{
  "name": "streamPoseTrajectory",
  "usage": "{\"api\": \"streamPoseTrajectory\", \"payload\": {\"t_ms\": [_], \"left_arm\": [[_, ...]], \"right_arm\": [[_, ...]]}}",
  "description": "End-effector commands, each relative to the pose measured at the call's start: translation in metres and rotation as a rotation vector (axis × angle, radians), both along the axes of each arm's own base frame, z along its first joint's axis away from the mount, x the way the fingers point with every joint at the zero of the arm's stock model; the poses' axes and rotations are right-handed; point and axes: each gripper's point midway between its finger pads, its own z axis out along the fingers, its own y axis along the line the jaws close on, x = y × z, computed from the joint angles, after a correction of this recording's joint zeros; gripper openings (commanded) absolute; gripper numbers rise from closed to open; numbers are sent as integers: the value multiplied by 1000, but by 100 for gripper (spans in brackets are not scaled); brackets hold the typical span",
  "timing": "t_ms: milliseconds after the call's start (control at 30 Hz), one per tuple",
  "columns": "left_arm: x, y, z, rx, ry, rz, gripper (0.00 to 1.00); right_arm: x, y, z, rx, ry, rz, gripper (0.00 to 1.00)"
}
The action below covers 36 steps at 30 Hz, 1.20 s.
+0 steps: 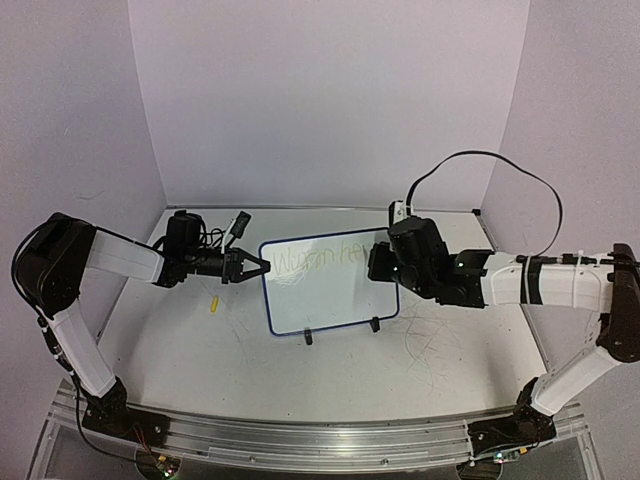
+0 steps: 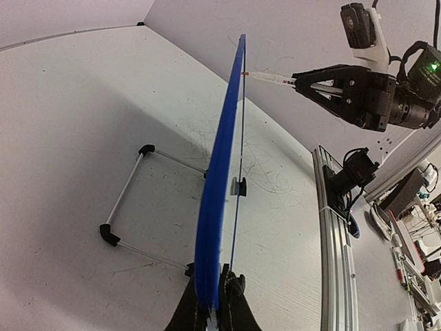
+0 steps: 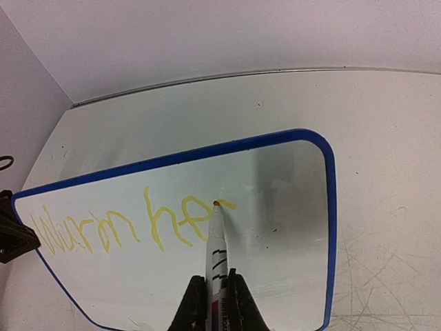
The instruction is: Write a sentence on the whiteboard
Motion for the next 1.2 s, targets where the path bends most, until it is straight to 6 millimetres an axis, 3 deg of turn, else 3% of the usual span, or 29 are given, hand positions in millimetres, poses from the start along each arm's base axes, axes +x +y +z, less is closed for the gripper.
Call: {"api": "streamPoseTrajectory", "payload": {"t_ms": [0, 433, 667, 867, 1167], "left_arm": [[20, 5, -13, 77, -44, 90, 0], [19, 5, -13, 77, -44, 90, 0], [20, 4, -11, 73, -44, 87, 0], [20, 4, -11, 72, -45, 87, 0], [19, 4, -12, 75, -46, 87, 0]], "right_arm": [[-3, 0, -5, 19, 18, 5, 0], [-16, -9, -20, 2, 63, -14, 0], [-13, -18, -9, -13, 28, -57, 0], [-2, -12, 4, -21, -11, -62, 0], [10, -9, 8, -22, -24, -58, 0]]}}
